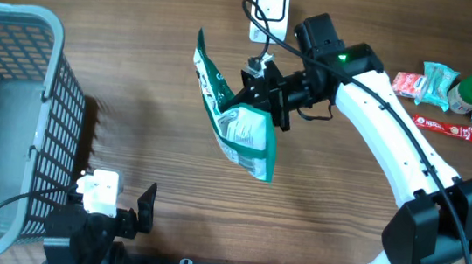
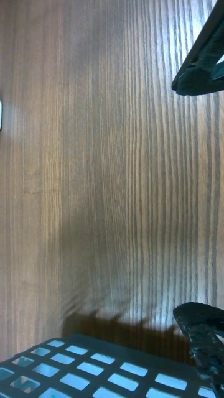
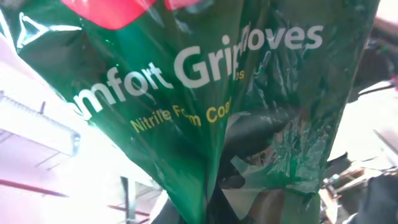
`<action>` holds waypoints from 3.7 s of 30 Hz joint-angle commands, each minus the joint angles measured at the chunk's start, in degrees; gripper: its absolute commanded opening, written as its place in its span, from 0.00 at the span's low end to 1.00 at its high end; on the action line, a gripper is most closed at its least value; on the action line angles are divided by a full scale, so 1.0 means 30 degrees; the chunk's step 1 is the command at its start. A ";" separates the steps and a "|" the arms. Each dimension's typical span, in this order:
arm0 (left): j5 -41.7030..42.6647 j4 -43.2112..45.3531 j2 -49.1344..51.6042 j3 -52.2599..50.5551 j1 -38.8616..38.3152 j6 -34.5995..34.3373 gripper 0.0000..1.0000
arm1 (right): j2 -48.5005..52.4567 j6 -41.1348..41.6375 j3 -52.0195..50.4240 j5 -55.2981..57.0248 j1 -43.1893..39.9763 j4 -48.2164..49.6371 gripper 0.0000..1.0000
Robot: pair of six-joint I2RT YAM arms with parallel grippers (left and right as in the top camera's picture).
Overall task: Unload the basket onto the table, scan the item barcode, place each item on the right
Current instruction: 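Lift the glove bag and hold it under the scanner, then carry the glove bag right and set it at the right edge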
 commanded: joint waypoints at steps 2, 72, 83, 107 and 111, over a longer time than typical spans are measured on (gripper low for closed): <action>0.0160 0.0080 -0.0102 -0.0007 0.0073 -0.0117 1.00 | 0.0015 0.4313 0.0036 -0.1341 -0.0189 -0.0029 0.04; 0.0160 0.0080 -0.0102 -0.0007 0.0073 -0.0117 1.00 | 1.1336 0.6601 1.2203 3.3470 -0.1370 1.5533 0.05; 0.0160 0.0080 -0.0102 -0.0007 0.0073 -0.0117 1.00 | 0.5683 1.0732 1.3209 3.5131 -1.1584 -1.0214 0.04; 0.0160 0.0080 -0.0102 -0.0007 0.0073 -0.0109 1.00 | -0.1727 0.0780 0.5661 2.8873 -1.7384 -0.3344 0.99; 0.0160 0.0080 -0.0102 -0.0007 0.0073 -0.0109 1.00 | -0.5340 -0.3075 0.5661 2.3846 -1.3012 -0.2463 1.00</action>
